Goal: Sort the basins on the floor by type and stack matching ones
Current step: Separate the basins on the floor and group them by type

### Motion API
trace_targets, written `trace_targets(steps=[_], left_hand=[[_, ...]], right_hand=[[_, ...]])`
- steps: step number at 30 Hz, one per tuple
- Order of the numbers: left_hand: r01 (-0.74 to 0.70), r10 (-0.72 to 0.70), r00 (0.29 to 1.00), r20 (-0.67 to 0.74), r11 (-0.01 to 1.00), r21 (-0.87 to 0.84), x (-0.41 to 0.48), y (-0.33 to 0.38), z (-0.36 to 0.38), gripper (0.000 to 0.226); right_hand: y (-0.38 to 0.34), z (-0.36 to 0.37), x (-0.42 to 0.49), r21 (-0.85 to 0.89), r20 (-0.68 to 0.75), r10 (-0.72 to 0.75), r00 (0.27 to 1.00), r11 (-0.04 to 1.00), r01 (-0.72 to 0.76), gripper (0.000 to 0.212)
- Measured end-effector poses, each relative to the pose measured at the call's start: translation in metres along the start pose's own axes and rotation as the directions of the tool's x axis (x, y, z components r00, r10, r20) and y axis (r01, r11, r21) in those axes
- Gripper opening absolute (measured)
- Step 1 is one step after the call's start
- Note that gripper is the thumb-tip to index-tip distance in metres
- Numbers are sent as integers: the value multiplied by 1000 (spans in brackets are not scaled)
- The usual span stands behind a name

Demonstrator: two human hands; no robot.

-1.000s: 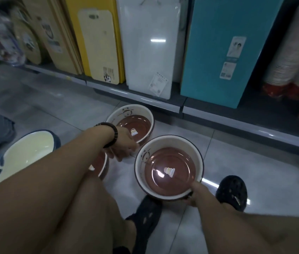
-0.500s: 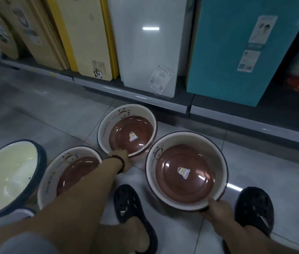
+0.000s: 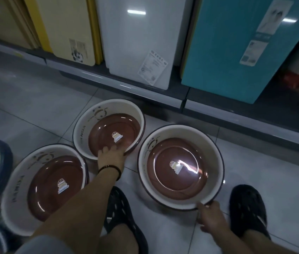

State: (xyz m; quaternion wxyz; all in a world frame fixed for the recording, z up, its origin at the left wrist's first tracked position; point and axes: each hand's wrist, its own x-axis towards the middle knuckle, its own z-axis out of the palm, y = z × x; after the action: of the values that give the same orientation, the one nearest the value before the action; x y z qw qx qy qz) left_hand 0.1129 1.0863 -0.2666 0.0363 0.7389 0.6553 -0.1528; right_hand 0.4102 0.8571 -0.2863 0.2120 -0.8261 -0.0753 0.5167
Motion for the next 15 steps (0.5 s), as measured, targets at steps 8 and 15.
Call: trace_targets(steps=[8, 15], left_hand=[[-99, -22, 971, -236, 865, -491, -48, 28, -104, 27], [-418, 215, 872, -441, 796, -439, -160, 96, -134, 30]], right_hand=[[-42, -27, -84, -263, 179, -6, 984, 963, 54, 47], [-90, -44, -129, 298, 225, -455, 862, 874, 384, 45]])
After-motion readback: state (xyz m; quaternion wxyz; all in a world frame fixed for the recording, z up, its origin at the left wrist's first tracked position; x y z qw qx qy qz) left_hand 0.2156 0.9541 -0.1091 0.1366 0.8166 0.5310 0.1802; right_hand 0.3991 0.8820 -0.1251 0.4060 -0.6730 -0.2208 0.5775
